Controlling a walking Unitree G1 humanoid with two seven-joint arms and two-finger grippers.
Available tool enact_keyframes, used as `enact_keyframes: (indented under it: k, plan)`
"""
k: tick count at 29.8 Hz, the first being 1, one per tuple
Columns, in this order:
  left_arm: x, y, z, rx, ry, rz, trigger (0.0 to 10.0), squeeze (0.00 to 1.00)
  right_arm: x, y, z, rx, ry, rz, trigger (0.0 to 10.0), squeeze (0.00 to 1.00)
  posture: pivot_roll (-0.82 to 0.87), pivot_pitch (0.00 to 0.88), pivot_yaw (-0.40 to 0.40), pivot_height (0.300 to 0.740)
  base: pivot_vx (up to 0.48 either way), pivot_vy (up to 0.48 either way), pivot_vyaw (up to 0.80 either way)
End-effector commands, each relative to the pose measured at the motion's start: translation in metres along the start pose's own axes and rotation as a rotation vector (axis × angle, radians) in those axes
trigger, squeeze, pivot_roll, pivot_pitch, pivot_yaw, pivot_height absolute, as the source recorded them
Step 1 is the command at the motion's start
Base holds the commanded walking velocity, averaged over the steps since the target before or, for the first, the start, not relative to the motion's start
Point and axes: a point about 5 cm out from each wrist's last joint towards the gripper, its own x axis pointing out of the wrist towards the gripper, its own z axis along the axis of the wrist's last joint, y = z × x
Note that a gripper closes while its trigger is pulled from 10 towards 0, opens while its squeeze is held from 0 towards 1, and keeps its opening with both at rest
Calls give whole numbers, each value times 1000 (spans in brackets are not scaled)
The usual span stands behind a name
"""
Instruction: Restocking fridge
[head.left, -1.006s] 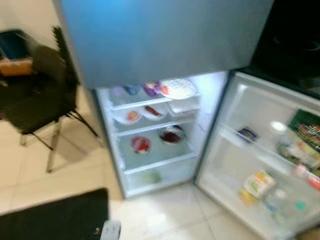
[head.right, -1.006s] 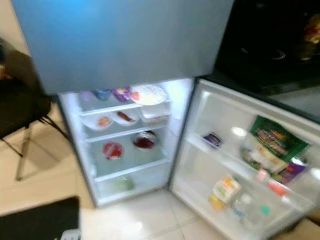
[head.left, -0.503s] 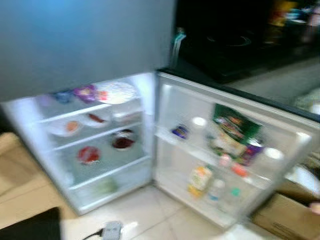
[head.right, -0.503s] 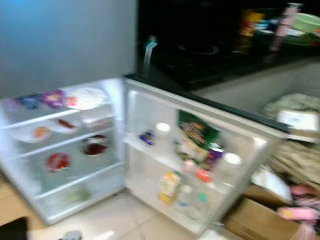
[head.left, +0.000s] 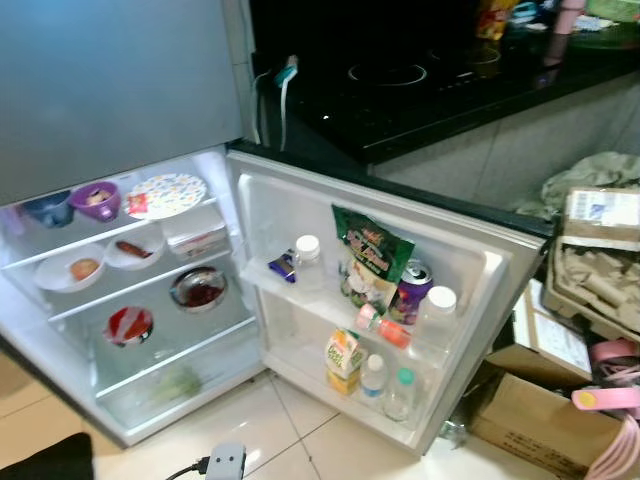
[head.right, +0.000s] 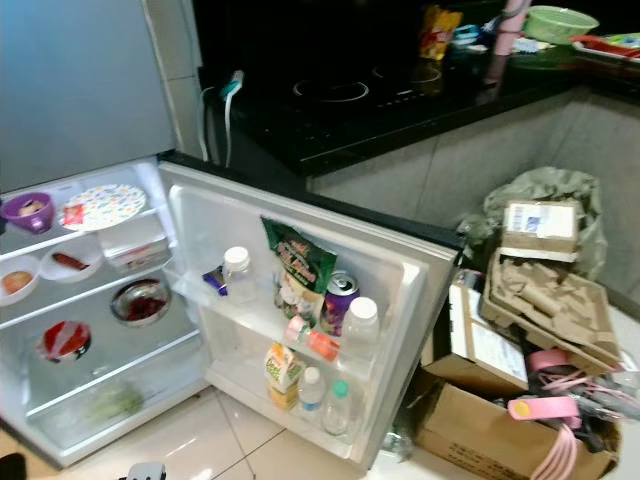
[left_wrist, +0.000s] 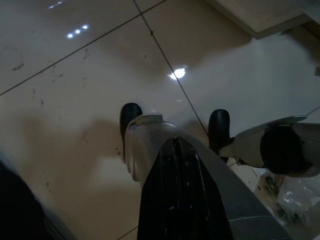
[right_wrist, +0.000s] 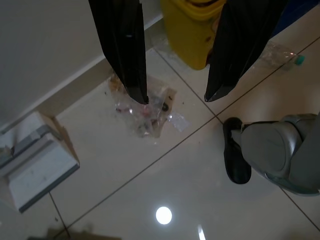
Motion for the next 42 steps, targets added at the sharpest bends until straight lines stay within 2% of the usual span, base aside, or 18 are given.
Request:
enact_keyframes:
  k: [1, 9, 25, 32, 36, 42]
  plan:
    - [-1, -2, -9, 4, 36, -16, 10000, 0, 0, 2, 0, 5, -2, 4, 10000, 0, 4, 0, -45, 732, 0, -375, 0]
    - [-1, -4, -10, 1, 41, -23, 10000, 0, 0, 2, 1, 1, -5, 5, 10000, 0, 4, 0, -47, 732, 0, -463, 0]
    - [-2, 2, -9, -24, 24, 10, 10000, 0, 1, 3, 3, 1, -7, 9, 10000, 0, 4, 0, -42, 732, 0, 0, 0]
    - [-6, 15, -7, -53, -2, 56, 10000, 0, 1, 4, 3, 4, -7, 9, 10000, 0, 4, 0, -41, 732, 0, 0, 0]
    - [-9, 23, -3, -45, -16, 64, 10000, 0, 1, 3, 3, 4, -8, 9, 10000, 0, 6, 0, -43, 732, 0, -429, 0]
    - [-12, 34, 2, -93, -55, 133, 10000, 0, 1, 4, 3, 5, -8, 10, 10000, 0, 7, 0, -41, 732, 0, -315, 0]
